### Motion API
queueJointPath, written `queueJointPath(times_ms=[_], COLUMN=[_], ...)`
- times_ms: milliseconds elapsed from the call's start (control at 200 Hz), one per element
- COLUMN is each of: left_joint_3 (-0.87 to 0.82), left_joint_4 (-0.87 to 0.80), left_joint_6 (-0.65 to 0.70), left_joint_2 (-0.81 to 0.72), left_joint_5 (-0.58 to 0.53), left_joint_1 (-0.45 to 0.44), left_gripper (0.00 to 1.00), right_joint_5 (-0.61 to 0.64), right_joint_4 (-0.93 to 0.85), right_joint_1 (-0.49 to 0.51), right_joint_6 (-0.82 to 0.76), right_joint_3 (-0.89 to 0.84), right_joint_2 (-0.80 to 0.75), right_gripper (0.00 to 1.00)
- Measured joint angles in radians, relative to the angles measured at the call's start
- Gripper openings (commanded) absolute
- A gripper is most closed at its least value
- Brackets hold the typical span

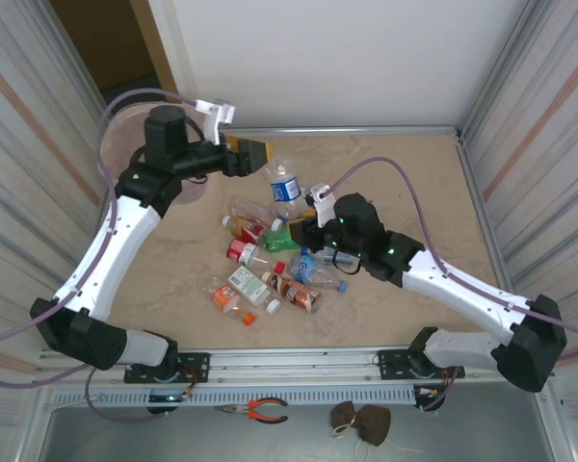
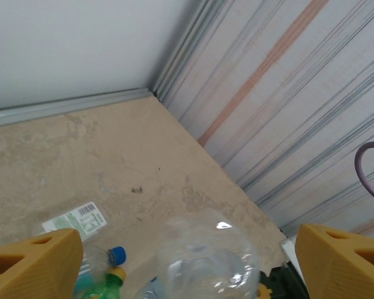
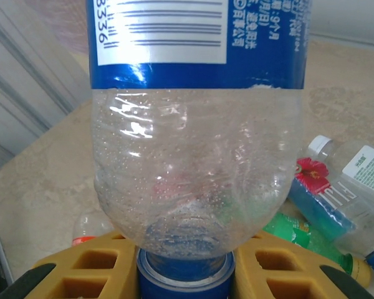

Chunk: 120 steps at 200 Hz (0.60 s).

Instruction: Put the plastic bottles in the bin

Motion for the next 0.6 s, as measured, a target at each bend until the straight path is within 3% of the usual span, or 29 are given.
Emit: queueJointPath(times_ms=[170, 601], left_joint_3=[-0.020, -0.058], left_joint_4=[0.009, 0.026], left_joint_6=[-0.034, -0.087], left_joint_2=[0.004, 0.050], left_joint_5=[-0.069, -0.110], left_joint_1=[-0.055, -0.175], left_gripper=[0.92, 0.90], right_joint_5=[0.004, 0.026], right_joint_4=[0.000, 0.009], right_joint_1=[0.000, 0.000], right_joint_6=[0.003, 0.003], right_joint_3=[0.015, 0.055], right_joint_2=[0.009, 0.016], right_gripper=[0.09, 0.10])
